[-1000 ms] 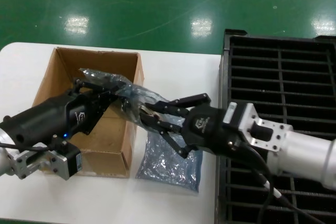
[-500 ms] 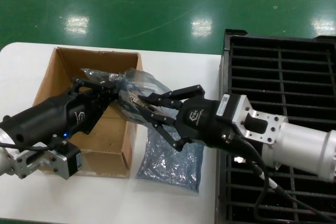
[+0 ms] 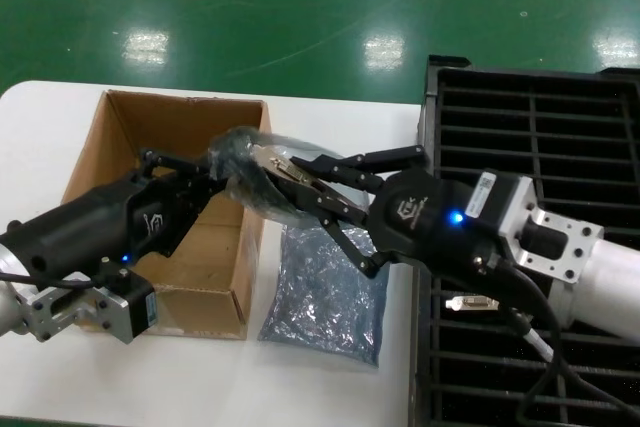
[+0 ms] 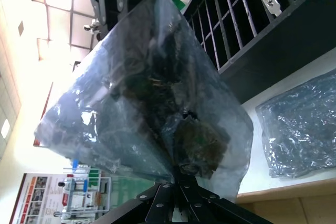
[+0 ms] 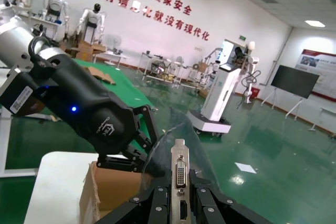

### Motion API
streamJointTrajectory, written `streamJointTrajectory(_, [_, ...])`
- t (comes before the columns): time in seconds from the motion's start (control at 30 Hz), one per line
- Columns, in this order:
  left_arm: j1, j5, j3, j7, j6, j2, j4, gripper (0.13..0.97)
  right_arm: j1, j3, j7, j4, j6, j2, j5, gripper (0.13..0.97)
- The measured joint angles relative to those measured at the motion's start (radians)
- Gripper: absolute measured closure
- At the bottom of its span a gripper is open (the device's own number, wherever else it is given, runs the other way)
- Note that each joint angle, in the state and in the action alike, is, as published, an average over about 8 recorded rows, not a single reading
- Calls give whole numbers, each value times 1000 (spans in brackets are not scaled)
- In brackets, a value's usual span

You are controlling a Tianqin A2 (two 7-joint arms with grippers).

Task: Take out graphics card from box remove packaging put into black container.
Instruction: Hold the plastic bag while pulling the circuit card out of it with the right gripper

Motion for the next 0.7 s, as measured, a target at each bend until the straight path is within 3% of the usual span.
streamJointTrajectory(0.4, [0, 0, 0, 0, 0, 0, 0, 958, -51, 25, -27, 32, 15, 29, 37, 908])
streamJointTrajectory(0.7, [0, 0, 0, 0, 0, 0, 0, 958, -119, 81, -25, 130, 33, 96, 81, 908])
